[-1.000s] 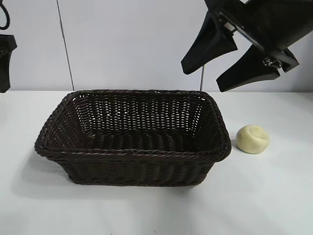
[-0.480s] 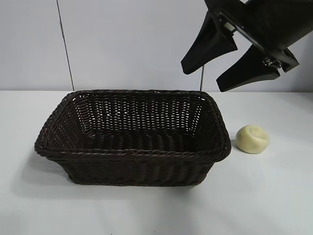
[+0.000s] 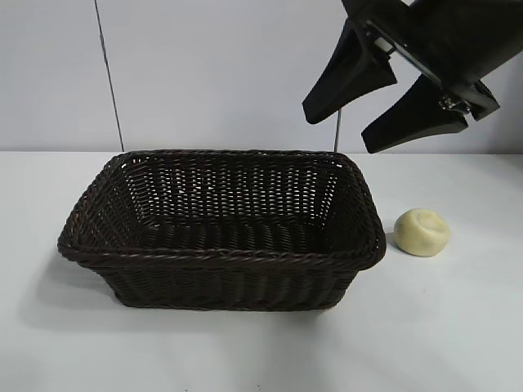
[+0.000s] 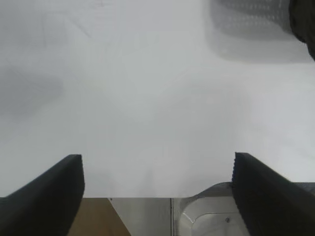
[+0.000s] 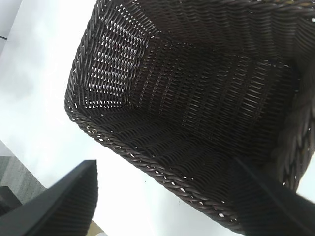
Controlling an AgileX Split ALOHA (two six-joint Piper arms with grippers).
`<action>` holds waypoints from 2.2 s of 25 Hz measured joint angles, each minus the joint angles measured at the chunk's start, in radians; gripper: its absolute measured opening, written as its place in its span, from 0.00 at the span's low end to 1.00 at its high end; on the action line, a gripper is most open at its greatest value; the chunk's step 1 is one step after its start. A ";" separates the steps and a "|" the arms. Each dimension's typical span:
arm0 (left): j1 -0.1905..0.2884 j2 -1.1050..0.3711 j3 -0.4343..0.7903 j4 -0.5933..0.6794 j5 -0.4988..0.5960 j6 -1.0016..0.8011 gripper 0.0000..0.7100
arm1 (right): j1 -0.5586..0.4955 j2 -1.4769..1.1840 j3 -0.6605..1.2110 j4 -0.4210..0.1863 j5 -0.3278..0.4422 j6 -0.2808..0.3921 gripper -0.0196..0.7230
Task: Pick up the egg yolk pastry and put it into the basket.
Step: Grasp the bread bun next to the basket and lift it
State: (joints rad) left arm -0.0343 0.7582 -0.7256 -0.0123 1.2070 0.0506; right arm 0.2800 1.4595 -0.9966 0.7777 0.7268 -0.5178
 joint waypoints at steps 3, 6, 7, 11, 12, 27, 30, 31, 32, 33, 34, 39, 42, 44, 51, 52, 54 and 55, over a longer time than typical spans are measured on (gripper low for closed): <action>0.000 -0.150 0.085 -0.001 -0.022 -0.011 0.84 | 0.000 0.000 0.000 0.000 0.000 0.000 0.75; 0.000 -0.275 0.157 -0.003 -0.049 -0.024 0.84 | 0.000 0.000 0.000 0.000 0.000 0.000 0.75; 0.000 -0.313 0.179 -0.003 -0.055 -0.028 0.84 | 0.000 0.000 0.000 0.000 0.000 0.000 0.75; 0.000 -0.409 0.240 -0.003 -0.074 -0.035 0.84 | 0.000 0.000 0.000 0.000 0.000 0.000 0.75; 0.000 -0.421 0.242 -0.003 -0.081 -0.037 0.84 | 0.000 0.000 0.000 0.000 0.001 0.000 0.75; 0.000 -0.641 0.247 -0.003 -0.088 -0.042 0.84 | 0.000 0.000 0.000 -0.003 0.007 0.030 0.75; 0.000 -0.749 0.247 -0.003 -0.086 -0.042 0.84 | 0.000 0.000 0.000 -0.020 0.007 0.059 0.75; 0.000 -0.767 0.247 -0.003 -0.084 -0.042 0.84 | 0.000 0.000 0.000 -0.030 0.007 0.075 0.75; 0.000 -0.771 0.247 -0.003 -0.083 -0.042 0.84 | -0.002 0.000 -0.001 -0.039 0.009 0.089 0.75; 0.000 -0.771 0.247 -0.003 -0.083 -0.042 0.84 | -0.003 0.000 -0.002 -0.051 0.009 0.102 0.75; 0.000 -0.771 0.247 -0.003 -0.083 -0.042 0.84 | -0.008 0.000 -0.003 -0.068 0.011 0.114 0.75; 0.000 -0.771 0.247 -0.003 -0.083 -0.042 0.84 | -0.059 0.003 -0.051 -0.182 0.050 0.199 0.75; 0.000 -0.771 0.247 -0.003 -0.083 -0.042 0.84 | -0.107 0.013 -0.102 -0.254 0.082 0.258 0.75; 0.000 -0.771 0.247 -0.003 -0.084 -0.042 0.84 | -0.140 0.030 -0.131 -0.290 0.094 0.289 0.75; 0.000 -0.771 0.247 -0.003 -0.084 -0.042 0.84 | -0.214 0.122 -0.192 -0.351 0.140 0.316 0.75; 0.000 -0.771 0.247 -0.003 -0.084 -0.042 0.84 | -0.216 0.140 -0.195 -0.354 0.139 0.316 0.75; 0.000 -0.771 0.247 -0.003 -0.084 -0.042 0.84 | -0.217 0.175 -0.201 -0.364 0.133 0.316 0.75; 0.000 -0.771 0.247 -0.003 -0.084 -0.042 0.84 | -0.217 0.194 -0.202 -0.370 0.120 0.316 0.75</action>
State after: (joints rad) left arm -0.0343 -0.0124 -0.4784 -0.0154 1.1229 0.0091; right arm 0.0626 1.6535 -1.1988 0.4076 0.8469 -0.2022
